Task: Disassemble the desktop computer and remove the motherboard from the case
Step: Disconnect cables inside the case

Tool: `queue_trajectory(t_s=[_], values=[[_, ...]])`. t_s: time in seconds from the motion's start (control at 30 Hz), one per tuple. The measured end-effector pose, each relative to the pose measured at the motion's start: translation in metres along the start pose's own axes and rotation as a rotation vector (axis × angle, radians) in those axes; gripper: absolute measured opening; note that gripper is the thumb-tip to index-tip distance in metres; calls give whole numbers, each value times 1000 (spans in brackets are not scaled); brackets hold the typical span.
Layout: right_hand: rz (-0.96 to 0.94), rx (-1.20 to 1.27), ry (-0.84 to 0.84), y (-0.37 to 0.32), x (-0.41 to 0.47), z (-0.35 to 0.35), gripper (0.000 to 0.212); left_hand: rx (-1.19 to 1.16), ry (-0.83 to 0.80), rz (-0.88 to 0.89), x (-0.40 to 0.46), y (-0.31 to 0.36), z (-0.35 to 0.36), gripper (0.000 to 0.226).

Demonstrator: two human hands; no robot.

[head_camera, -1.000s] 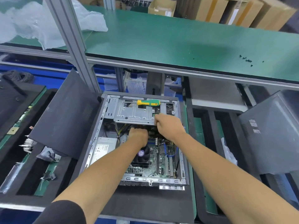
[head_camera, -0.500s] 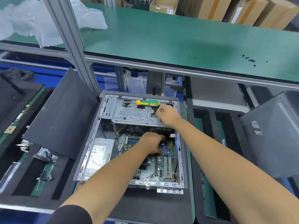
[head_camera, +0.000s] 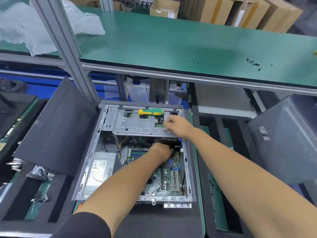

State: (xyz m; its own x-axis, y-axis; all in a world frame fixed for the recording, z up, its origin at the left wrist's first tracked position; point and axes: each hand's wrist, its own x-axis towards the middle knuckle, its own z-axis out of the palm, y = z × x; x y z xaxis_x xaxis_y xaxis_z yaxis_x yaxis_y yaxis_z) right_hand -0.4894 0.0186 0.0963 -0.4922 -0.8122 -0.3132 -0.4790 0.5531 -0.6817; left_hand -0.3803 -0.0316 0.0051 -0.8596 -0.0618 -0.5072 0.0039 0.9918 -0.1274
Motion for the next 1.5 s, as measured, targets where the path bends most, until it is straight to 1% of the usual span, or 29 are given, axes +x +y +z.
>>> queue_trajectory(t_s=[0.07,0.13,0.23,0.33,0.4,0.47,0.57,0.6,0.63,0.7,0.73,0.77,0.87,0.93,0.97,1.0,1.07,1.17,1.3,1.37,1.43,1.5], values=[[-17,47,4,5,-4,1,16,31,-60,-4,2,0,0,44],[-29,97,21,10,-6,1,19,20,-88,-5,5,-1,-1,45],[-54,179,71,19,-10,5,24,-32,-108,30,7,-5,0,49],[-92,178,129,25,-11,13,26,-104,-88,65,8,-11,-1,56],[-102,170,161,27,-10,17,25,-163,-47,67,6,-14,-3,51],[-112,160,187,29,-9,21,24,-239,-22,73,7,-16,-4,39],[-155,93,246,32,-8,28,22,-269,-8,144,9,-18,-5,16],[-168,62,268,33,-8,30,21,-311,7,158,8,-20,-4,15],[-181,38,287,34,-8,33,20,-328,6,170,4,-22,-3,19],[-201,21,316,35,-8,36,20,-271,10,213,-3,-30,-1,22],[-207,26,325,36,-8,36,20,-280,-18,198,-9,-32,-1,21],[-211,29,331,37,-8,36,21,-297,-8,175,-14,-33,2,23],[-230,-22,354,37,-10,36,28,-370,92,140,-27,-33,10,34],[-235,-45,340,34,-12,34,33,-408,155,142,-36,-33,21,40],[-225,-15,335,32,-14,34,35,-444,175,150,-42,-33,25,40],[-209,50,334,30,-16,33,37,-502,193,161,-48,-34,29,34],[-163,241,331,24,-20,29,40,-617,243,167,-61,-36,31,14],[-79,436,315,19,-26,18,40,-727,400,108,-76,-35,17,24],[-64,684,217,16,-35,1,50,-984,594,57,-85,-31,-15,29],[36,863,204,15,-40,-9,48,-1114,633,34,-81,-21,-37,25],[126,1027,207,19,-45,-18,43,-1314,656,-7,-72,-7,-62,19],[114,1075,258,27,-52,-26,43,-1566,617,-12,-60,8,-84,21]])
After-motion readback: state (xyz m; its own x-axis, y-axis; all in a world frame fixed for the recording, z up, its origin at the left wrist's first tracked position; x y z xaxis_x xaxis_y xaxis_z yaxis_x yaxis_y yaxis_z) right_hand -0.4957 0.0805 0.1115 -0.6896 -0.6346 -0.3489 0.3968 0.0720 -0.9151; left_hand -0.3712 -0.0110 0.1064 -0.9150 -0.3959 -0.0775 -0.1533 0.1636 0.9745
